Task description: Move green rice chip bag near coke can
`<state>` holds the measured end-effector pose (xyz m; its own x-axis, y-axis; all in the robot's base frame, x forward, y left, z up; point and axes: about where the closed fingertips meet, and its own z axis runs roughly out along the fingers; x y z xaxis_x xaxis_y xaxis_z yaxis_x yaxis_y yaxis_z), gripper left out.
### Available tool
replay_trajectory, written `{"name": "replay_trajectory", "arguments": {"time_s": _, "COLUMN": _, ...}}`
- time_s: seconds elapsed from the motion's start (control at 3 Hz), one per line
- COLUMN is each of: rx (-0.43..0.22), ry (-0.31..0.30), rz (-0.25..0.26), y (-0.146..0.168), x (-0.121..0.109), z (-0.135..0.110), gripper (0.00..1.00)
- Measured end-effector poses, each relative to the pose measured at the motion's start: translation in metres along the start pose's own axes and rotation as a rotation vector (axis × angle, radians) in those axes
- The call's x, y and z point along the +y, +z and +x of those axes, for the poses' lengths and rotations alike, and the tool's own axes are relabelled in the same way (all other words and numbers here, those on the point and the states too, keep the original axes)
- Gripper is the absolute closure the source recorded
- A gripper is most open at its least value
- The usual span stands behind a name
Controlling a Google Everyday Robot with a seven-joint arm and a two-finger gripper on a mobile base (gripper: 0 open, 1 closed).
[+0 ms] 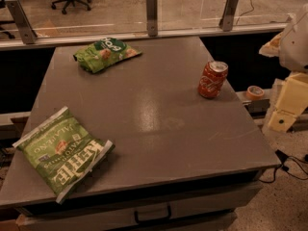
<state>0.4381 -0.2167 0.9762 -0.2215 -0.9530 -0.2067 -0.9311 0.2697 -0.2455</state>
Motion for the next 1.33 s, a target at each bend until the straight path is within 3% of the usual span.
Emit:
{"name": "replay_trajectory", "arguments": {"time_s": 0.33, "rx": 0.0, "ry": 0.0, "rz": 0.0, "y": 0.0, "x": 0.0, "z": 0.0, "gripper": 0.0}}
{"name": "replay_trajectory", "arguments": {"time_s": 0.67, "rx": -0.1, "ry": -0.073, "rz": 0.027, "y": 0.017, "x": -0.024, "z": -0.047, "gripper": 0.0}}
{"name": "replay_trajectory", "arguments": {"time_s": 1.0, "rx": -0.358, "ry": -0.222, "rz": 0.064, "y": 0.05, "x": -0.072, "z": -0.173, "gripper": 0.0}}
{"name": "replay_trajectory", "arguments": {"time_s": 1.33, "rx": -0.406, "ry": -0.229, "rz": 0.092, "y": 0.055, "x": -0.088, "z": -0.193, "gripper": 0.0}}
